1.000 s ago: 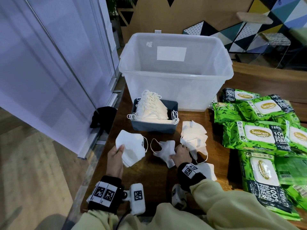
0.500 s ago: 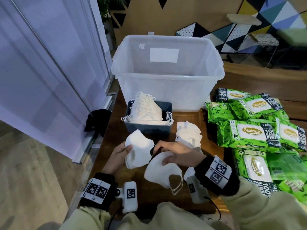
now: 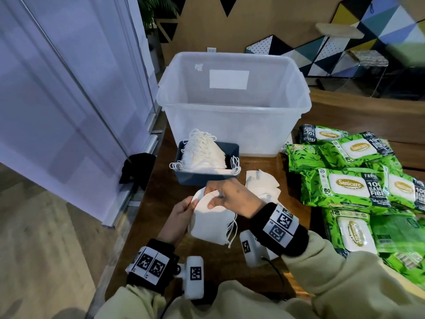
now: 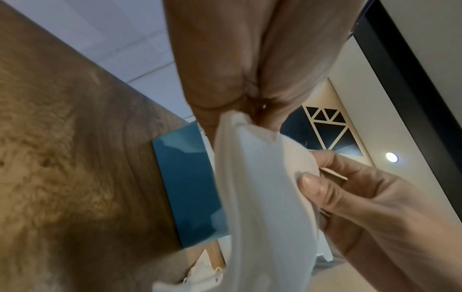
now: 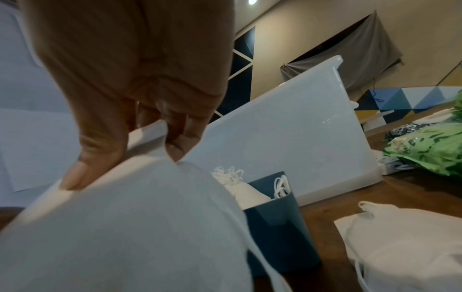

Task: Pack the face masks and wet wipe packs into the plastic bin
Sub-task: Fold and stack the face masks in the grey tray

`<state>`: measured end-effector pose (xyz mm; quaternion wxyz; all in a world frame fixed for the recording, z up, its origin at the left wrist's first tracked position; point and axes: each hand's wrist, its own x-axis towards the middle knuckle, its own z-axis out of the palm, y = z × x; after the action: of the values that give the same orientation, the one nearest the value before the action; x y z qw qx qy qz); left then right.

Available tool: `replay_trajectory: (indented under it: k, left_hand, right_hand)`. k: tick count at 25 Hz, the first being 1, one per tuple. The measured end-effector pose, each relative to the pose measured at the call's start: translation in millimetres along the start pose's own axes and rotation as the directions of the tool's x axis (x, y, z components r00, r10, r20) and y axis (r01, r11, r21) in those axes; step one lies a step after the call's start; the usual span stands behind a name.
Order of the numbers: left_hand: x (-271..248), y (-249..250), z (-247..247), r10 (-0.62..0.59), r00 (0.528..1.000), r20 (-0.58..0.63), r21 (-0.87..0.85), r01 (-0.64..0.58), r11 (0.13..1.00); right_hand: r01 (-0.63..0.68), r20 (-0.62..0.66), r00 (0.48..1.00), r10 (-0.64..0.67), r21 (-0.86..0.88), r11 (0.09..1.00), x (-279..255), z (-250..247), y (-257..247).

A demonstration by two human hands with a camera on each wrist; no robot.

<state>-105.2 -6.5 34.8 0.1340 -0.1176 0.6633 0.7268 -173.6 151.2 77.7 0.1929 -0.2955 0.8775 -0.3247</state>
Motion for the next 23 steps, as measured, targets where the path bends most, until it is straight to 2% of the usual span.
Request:
replay_trajectory:
  k: [8, 11, 15, 16, 20, 23]
  left_hand:
    - [-4, -1, 1, -0.006, 0.997, 0.078, 0.078, 0.000, 0.997]
    - [-7, 1, 5, -0.001, 0.996, 0.090, 0.007, 0.001, 1.000]
    - [-9, 0, 8, -0.053, 0.997, 0.063, -0.132, 0.061, 0.989]
    - [-9, -1, 8, -0.043, 0.997, 0.063, -0.125, 0.050, 0.991]
    - [-5, -6, 6, 0.069, 0.996, 0.054, 0.106, -0.075, 0.992]
    - [-2, -10, 5, 0.087, 0.995, 0.054, 0.153, -0.094, 0.984]
  right_hand:
    - [-0.019, -0.005, 1.000, 0.019, 0.006, 1.000, 2, -2, 5]
    - [-0.025, -0.019, 1.000, 0.025, 0.003, 1.000, 3, -2, 7]
    - [-0.029, -0.038, 0.999, 0.030, 0.033, 0.999, 6, 1, 11]
    - [-0.022, -0.039, 0.999, 0.023, 0.034, 0.999, 7, 2, 11]
    - [-0.019, -0.023, 1.000, 0.019, 0.002, 1.000, 12, 9, 9]
    - [-0.013, 0.024, 1.000, 0.014, -0.028, 1.000, 13, 12, 7]
